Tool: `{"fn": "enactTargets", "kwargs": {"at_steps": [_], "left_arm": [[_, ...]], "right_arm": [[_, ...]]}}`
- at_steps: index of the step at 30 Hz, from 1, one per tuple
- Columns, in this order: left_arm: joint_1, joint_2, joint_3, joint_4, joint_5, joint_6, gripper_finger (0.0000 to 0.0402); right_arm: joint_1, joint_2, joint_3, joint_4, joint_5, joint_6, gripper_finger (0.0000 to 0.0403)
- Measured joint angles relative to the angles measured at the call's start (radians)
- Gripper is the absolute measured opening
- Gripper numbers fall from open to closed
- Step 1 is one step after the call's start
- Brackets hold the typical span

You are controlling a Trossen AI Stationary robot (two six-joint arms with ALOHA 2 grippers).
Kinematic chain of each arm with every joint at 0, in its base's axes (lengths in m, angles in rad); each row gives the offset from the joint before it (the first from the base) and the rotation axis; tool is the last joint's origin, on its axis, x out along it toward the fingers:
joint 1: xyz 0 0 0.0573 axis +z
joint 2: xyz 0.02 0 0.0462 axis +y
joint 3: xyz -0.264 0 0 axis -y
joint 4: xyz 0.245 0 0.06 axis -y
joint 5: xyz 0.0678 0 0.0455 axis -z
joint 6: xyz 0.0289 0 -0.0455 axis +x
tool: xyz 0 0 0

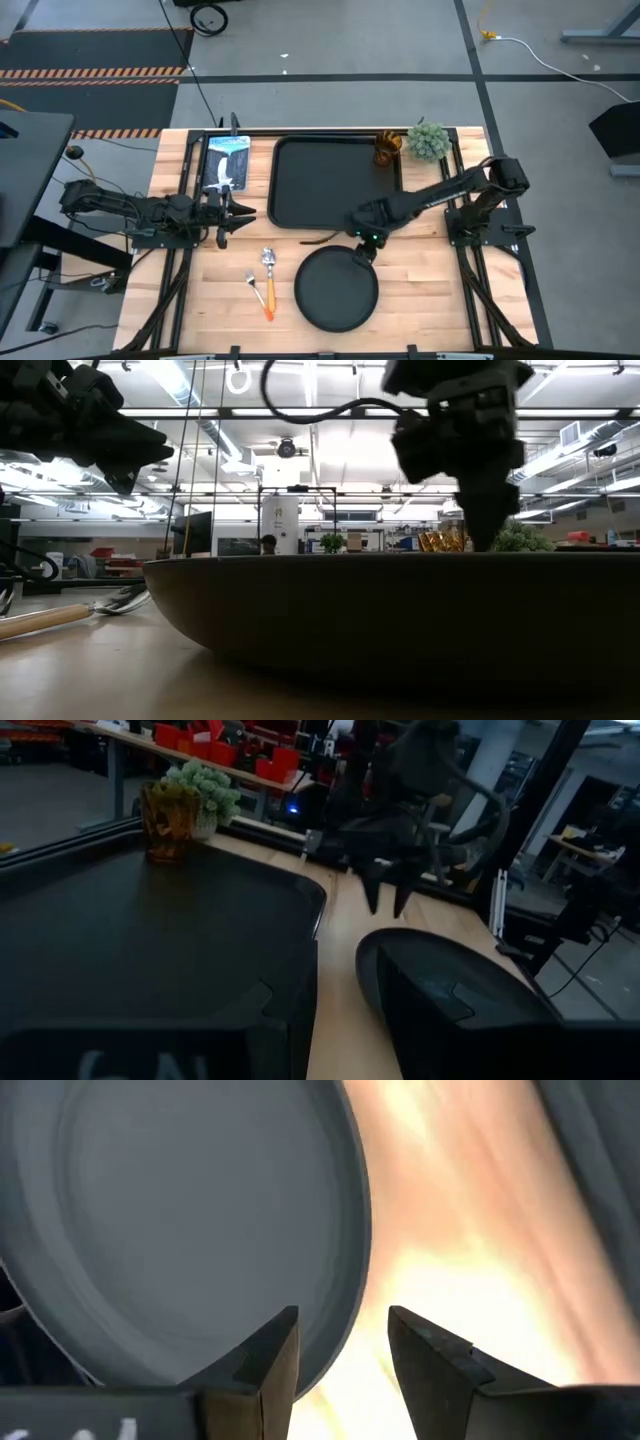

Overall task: Pick and place plate/cup/fork/spoon on tray
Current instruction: Put the black plate under the brown cup on the black tray

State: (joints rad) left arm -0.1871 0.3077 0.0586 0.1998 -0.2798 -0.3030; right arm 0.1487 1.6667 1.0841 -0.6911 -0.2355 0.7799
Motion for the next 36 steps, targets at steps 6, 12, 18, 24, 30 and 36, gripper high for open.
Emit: {"fn": "enactTargets", "kwargs": {"at_steps": [6, 12, 18, 24, 30, 36], "left_arm": [[0.000, 0.000, 0.000, -0.012, 0.000, 0.003, 0.0114], [0.000, 0.000, 0.000, -0.013, 0.000, 0.003, 0.0114], [0.000, 0.000, 0.000, -0.015, 0.000, 0.003, 0.0114], [0.000, 0.000, 0.000, -0.016, 0.000, 0.003, 0.0114], [0.000, 0.000, 0.000, -0.019, 0.000, 0.003, 0.0114], [0.000, 0.000, 0.000, -0.025, -0.001, 0.002, 0.0114]], "right_arm": [[0.047, -0.054, -0.123, 0.077, 0.035, 0.168, 0.0161], [0.082, -0.048, -0.186, 0.232, 0.037, 0.233, 0.0161], [0.100, -0.043, -0.209, 0.258, 0.080, 0.256, 0.0161], [0.112, -0.018, -0.208, 0.267, 0.093, 0.249, 0.0158], [0.115, 0.013, -0.208, 0.276, 0.085, 0.237, 0.0112], [0.111, 0.012, -0.208, 0.275, 0.060, 0.216, 0.0037]]}}
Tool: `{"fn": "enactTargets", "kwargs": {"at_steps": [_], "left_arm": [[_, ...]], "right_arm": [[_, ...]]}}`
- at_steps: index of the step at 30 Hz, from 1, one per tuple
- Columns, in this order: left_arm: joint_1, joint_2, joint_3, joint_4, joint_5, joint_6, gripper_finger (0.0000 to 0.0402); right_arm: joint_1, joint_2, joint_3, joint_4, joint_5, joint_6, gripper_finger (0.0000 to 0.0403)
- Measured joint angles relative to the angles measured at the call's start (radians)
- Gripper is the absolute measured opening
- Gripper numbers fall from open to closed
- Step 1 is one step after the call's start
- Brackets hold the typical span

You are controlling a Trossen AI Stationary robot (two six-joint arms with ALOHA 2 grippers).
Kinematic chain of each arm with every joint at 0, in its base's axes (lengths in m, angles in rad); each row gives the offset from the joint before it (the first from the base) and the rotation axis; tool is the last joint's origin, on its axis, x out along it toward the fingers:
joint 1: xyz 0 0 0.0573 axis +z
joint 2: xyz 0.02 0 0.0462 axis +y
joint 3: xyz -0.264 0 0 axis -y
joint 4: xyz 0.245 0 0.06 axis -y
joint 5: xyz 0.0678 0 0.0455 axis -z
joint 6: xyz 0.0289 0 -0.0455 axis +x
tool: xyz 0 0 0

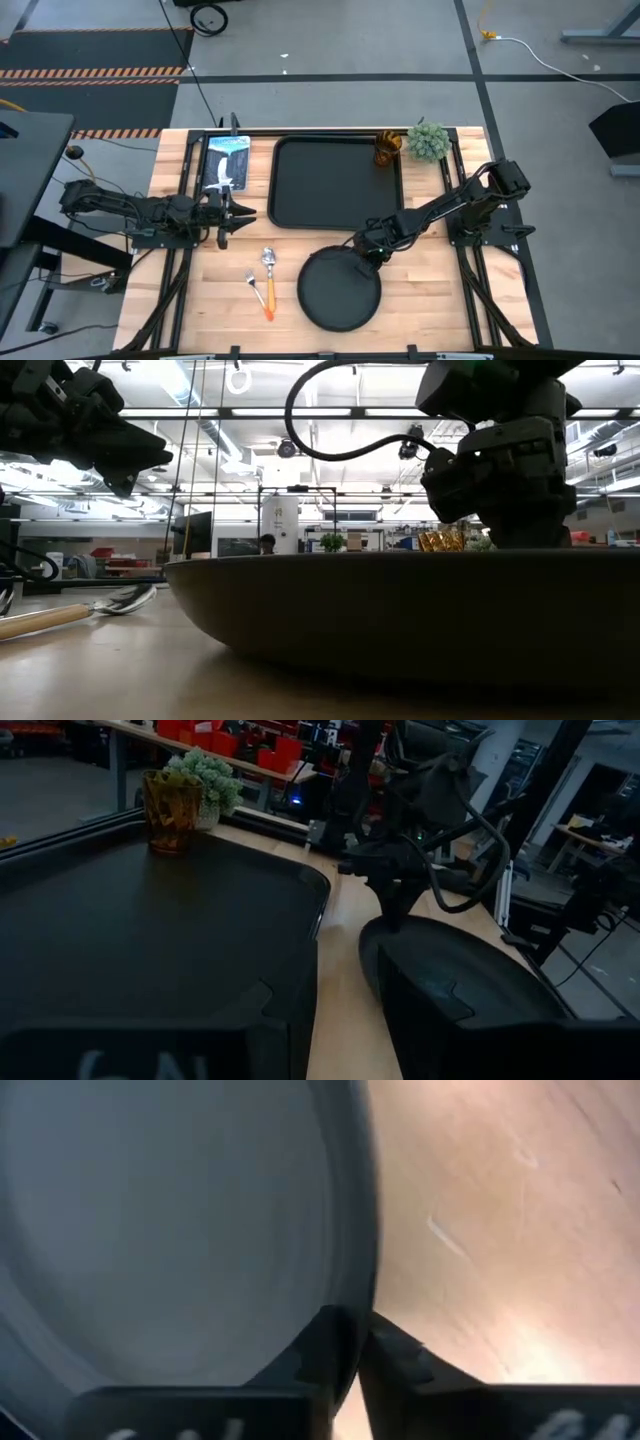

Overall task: Pick and place plate/cup/fork/spoon on tray
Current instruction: Put the black plate under the brown cup on the black tray

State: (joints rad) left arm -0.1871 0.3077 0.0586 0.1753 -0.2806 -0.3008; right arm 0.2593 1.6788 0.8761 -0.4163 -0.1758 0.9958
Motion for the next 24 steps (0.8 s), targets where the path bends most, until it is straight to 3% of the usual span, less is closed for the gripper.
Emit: {"fn": "enactTargets", "kwargs": {"at_steps": [3, 13, 24], "left_arm": [[0.000, 0.000, 0.000, -0.001, 0.000, 0.000, 0.0114], [0.000, 0.000, 0.000, -0.005, 0.000, -0.002, 0.0114], [0.000, 0.000, 0.000, -0.010, 0.000, -0.008, 0.0114]], "right_arm": [[-0.012, -0.012, 0.000, -0.007, -0.047, -0.025, 0.0011], [-0.072, -0.202, -0.046, -0.110, -0.022, -0.045, 0.0009], [-0.187, -0.645, -0.386, -0.033, 0.142, 0.288, 0.0019]]}}
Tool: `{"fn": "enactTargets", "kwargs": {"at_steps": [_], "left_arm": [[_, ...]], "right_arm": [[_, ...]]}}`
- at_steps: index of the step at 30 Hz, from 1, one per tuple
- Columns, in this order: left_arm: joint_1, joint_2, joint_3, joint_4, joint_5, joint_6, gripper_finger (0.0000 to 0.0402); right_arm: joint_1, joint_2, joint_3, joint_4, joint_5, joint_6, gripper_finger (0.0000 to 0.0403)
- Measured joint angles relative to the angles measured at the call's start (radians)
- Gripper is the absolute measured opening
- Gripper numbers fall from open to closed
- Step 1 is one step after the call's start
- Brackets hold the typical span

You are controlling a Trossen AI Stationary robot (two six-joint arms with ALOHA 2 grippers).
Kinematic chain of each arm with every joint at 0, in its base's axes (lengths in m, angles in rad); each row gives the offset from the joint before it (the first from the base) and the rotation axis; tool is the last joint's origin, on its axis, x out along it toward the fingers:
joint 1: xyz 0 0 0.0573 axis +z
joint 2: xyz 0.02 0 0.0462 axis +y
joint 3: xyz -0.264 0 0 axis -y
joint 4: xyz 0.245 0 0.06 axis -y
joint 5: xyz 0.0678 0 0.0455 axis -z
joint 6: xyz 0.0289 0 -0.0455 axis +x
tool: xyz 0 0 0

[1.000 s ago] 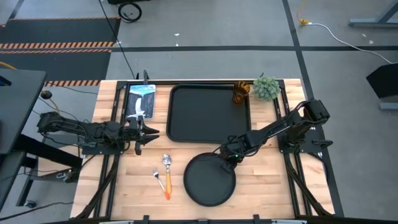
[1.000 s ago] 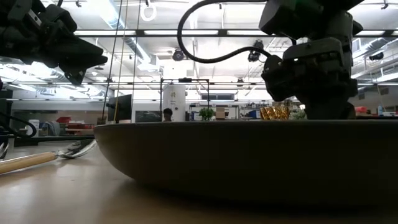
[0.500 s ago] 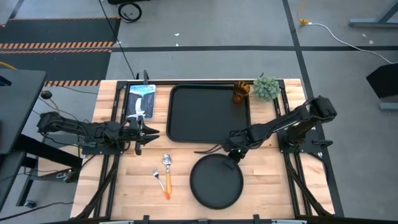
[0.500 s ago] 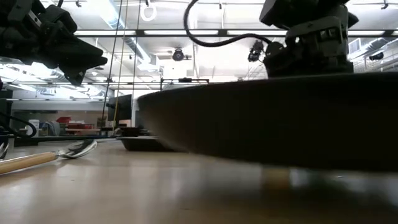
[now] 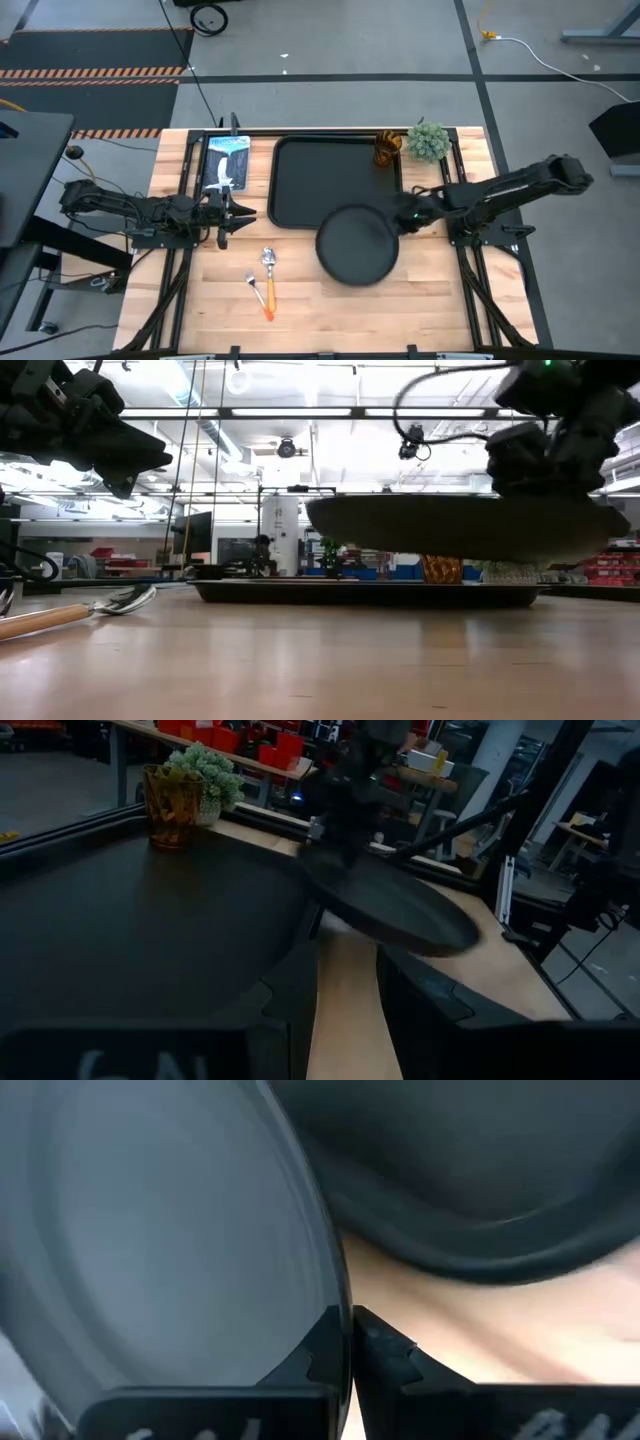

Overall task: Pick and place plate/cup/fork/spoon on tray
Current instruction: Put the black plate under the brown cup on the black tray

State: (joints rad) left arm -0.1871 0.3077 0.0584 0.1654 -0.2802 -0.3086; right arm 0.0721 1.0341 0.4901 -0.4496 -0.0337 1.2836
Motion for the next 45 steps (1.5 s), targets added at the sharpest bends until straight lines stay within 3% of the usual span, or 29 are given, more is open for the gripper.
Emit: {"fn": "enactTargets", "kwargs": {"at_steps": [8, 15, 22, 34, 40, 45], "left_arm": [[0.000, 0.000, 0.000, 0.000, 0.000, 0.004, 0.0114], [0.000, 0.000, 0.000, 0.001, 0.000, 0.004, 0.0114], [0.000, 0.000, 0.000, 0.001, 0.000, 0.004, 0.0114], [0.000, 0.000, 0.000, 0.000, 0.011, -0.021, 0.0114], [0.000, 0.000, 0.000, 0.000, 0.012, -0.020, 0.0114], [0.000, 0.000, 0.000, 0.000, 0.012, -0.021, 0.0114]], "right_arm": [[-0.182, -0.161, -0.041, -0.078, 0.092, 0.055, 0.0011], [-0.328, -0.154, -0.041, -0.157, 0.159, 0.003, 0.0016], [-0.428, -0.120, -0.040, -0.153, 0.117, -0.027, 0.0025], [-0.469, -0.071, -0.040, -0.146, 0.143, -0.044, 0.0081], [-0.455, -0.070, -0.040, -0.068, 0.062, -0.089, 0.0114], [-0.445, -0.071, -0.036, -0.027, 0.064, -0.160, 0.0120]]}}
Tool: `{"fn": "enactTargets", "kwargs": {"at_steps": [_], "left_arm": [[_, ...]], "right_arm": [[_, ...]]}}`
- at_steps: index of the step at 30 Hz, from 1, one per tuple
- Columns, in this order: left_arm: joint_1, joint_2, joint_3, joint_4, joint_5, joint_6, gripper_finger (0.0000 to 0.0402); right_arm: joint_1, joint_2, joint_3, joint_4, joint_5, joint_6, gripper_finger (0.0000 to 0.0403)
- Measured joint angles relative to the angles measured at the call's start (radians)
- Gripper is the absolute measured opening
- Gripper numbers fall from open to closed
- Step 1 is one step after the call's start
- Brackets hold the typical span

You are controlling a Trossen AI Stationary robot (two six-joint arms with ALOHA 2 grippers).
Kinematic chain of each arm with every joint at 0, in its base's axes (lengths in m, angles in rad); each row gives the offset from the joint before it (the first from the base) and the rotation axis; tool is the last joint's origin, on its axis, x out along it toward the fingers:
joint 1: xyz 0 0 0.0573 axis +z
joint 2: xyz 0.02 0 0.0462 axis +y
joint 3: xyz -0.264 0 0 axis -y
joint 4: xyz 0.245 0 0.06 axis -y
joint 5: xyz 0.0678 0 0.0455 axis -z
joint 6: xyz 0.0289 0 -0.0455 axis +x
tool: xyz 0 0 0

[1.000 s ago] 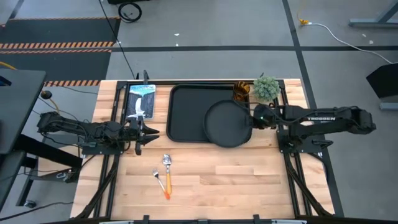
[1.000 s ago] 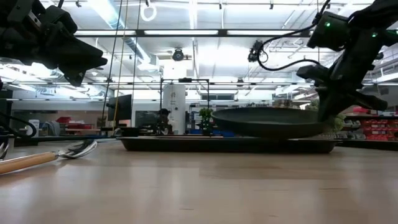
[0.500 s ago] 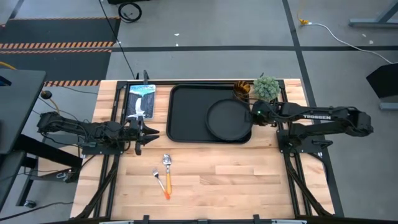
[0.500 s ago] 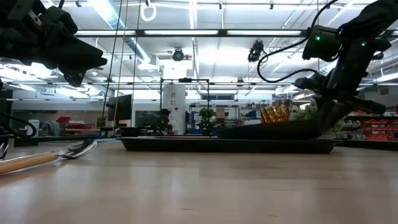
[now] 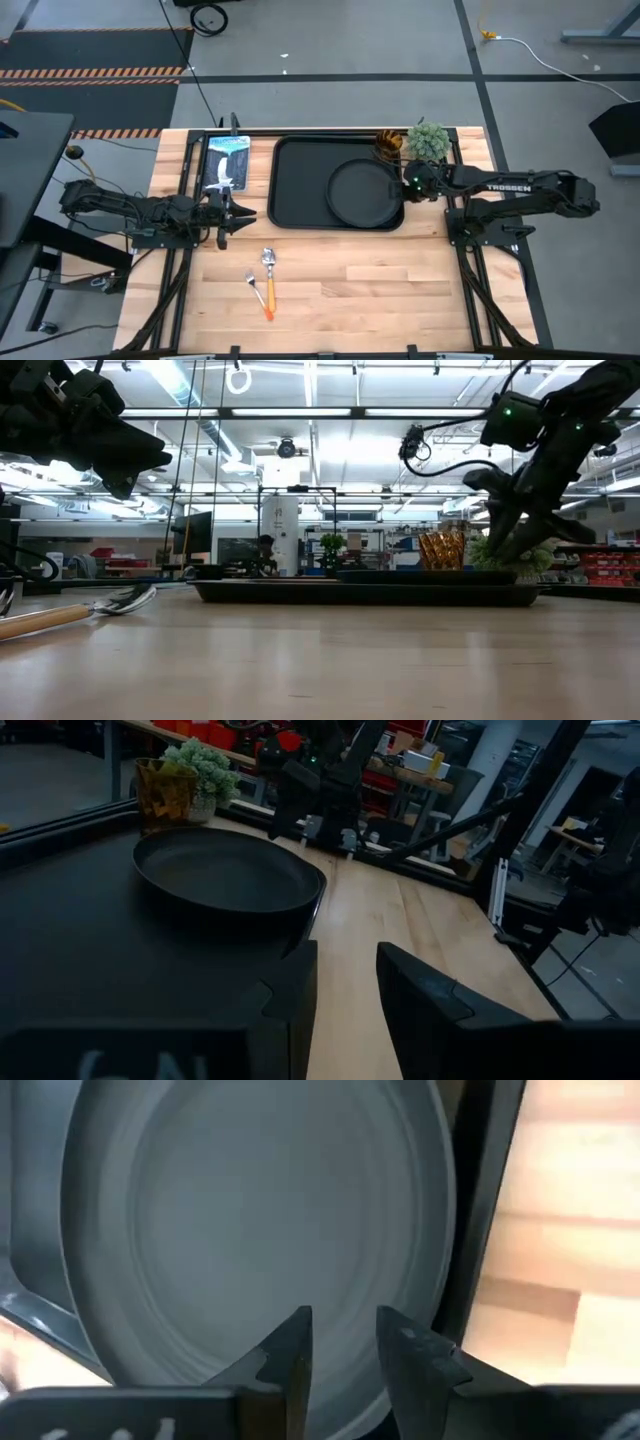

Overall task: Pick and place plate/cup/fork/spoon on tray
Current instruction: Put the black plate under the brown cup on the black tray

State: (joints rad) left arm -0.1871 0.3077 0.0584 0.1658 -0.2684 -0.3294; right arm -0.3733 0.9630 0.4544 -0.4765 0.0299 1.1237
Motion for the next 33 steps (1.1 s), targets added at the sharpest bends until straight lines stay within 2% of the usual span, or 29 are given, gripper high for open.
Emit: {"fn": "enactTargets", "kwargs": {"at_steps": [3, 8, 11, 18, 24, 33], "left_arm": [[0.000, 0.000, 0.000, 0.000, 0.000, 0.000, 0.0114], [0.000, 0.000, 0.000, 0.000, 0.000, 0.000, 0.0114], [0.000, 0.000, 0.000, 0.000, 0.000, 0.000, 0.0114], [0.000, 0.000, 0.000, 0.000, 0.000, 0.000, 0.0114], [0.000, 0.000, 0.000, 0.000, 0.000, 0.000, 0.0114], [0.000, 0.000, 0.000, 0.000, 0.000, 0.000, 0.0114]], "right_arm": [[0.000, -0.002, 0.019, -0.045, 0.008, -0.039, 0.0119], [0.011, -0.002, 0.063, -0.190, 0.105, -0.062, 0.0119], [0.012, 0.008, 0.062, -0.211, 0.109, -0.062, 0.0119], [0.023, 0.076, 0.060, -0.138, 0.126, -0.068, 0.0119], [0.032, 0.148, 0.059, -0.088, 0.098, -0.065, 0.0119], [0.040, 0.126, 0.058, -0.032, 0.098, -0.082, 0.0119]]}}
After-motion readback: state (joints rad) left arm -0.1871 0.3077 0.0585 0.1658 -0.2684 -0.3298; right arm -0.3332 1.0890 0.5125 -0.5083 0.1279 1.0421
